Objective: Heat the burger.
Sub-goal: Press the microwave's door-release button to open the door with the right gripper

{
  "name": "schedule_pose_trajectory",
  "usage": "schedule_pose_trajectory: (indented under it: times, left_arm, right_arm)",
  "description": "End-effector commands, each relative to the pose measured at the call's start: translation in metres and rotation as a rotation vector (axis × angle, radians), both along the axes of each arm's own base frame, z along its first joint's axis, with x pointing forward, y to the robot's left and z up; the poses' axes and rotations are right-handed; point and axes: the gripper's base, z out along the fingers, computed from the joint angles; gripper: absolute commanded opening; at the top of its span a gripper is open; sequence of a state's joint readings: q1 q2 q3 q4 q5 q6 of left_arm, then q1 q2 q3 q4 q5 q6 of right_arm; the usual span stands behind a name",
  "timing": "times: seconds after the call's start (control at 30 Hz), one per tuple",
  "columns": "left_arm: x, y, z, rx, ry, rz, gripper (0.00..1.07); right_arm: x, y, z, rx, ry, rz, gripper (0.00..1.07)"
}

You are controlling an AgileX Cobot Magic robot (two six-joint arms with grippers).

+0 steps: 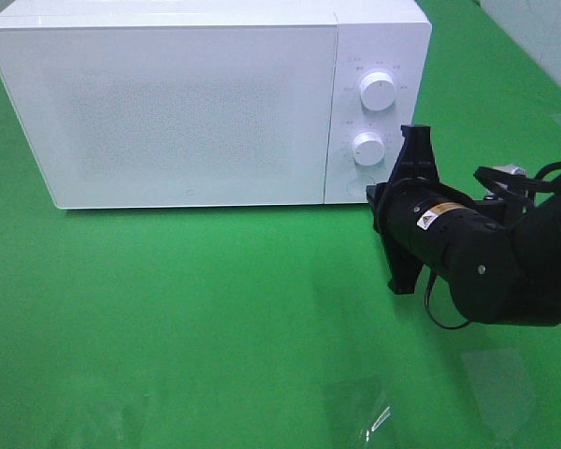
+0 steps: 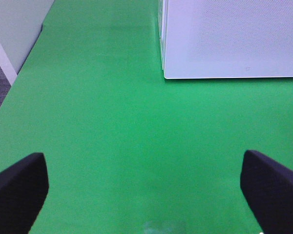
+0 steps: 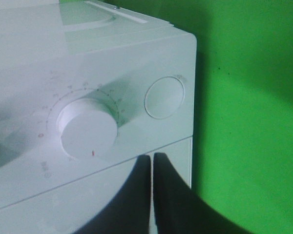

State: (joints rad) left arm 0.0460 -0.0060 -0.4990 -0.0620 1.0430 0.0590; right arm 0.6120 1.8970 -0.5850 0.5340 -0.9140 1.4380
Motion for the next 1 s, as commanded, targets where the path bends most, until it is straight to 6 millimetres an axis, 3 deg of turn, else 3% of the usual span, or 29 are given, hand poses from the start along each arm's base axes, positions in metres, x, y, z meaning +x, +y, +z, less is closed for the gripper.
schedule_pose_trajectory:
  times: [0.03,0.33,0.43,0.57,1.0]
  left_arm:
    - [-0.002,-0.001,0.000,-0.004,-0.024,-0.005,1.00]
    - [-0.002,-0.001,0.000,-0.004,-0.024,-0.005,1.00]
    - [-0.002,-0.001,0.000,-0.004,-0.024,-0.005,1.00]
    - [-0.002,-0.001,0.000,-0.004,-0.024,-0.005,1.00]
    - [-0.002,-0.001,0.000,-0.004,-0.024,-0.005,1.00]
  right_arm:
    - [0.015,0.001,-0.005,0.015,0.011,0.003,0.00]
    - [0.044,-0.002,-0.017,0.009,0.035,-0.005,0.00]
    - [0.045,-0.001,-0.018,0.009,0.039,-0.005,0.00]
    - [0.056,0.002,-0.031,0.012,0.063,-0.011,0.00]
    - [0.080,0.002,-0.027,0.028,-0.012,-0.047,0.00]
